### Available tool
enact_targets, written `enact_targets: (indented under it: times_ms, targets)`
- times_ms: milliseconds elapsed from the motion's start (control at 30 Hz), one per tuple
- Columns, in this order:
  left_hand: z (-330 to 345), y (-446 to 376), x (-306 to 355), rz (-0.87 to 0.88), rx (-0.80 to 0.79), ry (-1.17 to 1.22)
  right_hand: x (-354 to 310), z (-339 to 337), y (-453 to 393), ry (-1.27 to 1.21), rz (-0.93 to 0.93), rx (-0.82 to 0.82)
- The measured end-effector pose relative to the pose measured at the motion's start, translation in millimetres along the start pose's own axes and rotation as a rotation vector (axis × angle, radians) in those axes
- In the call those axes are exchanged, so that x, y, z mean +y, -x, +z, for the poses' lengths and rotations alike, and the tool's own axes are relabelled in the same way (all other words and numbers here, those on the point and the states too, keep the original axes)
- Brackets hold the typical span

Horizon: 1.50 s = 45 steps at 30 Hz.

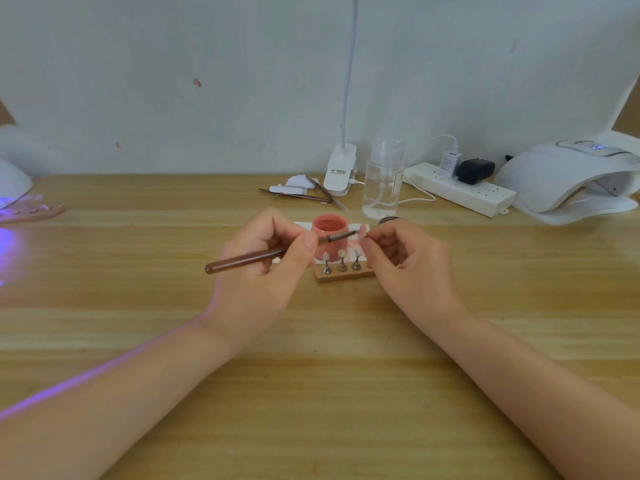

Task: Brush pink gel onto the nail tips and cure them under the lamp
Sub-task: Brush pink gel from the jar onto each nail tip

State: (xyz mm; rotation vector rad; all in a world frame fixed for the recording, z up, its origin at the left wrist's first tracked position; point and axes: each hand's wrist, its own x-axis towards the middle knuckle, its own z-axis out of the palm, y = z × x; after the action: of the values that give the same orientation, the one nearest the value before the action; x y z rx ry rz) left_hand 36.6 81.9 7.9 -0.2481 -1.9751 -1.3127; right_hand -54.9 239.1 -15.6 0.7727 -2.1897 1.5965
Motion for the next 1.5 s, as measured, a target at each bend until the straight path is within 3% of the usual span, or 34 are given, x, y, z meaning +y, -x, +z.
enact_targets:
  times_ms: [767,1100,1400,1500]
  targets:
    - [-0.3,4.4,0.2,0.105,-0.099,-0.102,-3.0,-0.6,0.6,0.035,-0.012,0.016]
    - [4.2,2.6,0.0,-0.031,0.002,-0.012,-5.1,-0.8,1.7,0.019,-0.011,0.003]
    - [1.0,4.3,2.2,0.057,-0.045,-0.046,-5.3,-1.4,1.7,0.008,-0.007,-0.01]
    - [0.9,3.1,1.5,0.04,0.007,-0.048,-4.5,-1.3,1.6,-0.003,-0.006,-0.005]
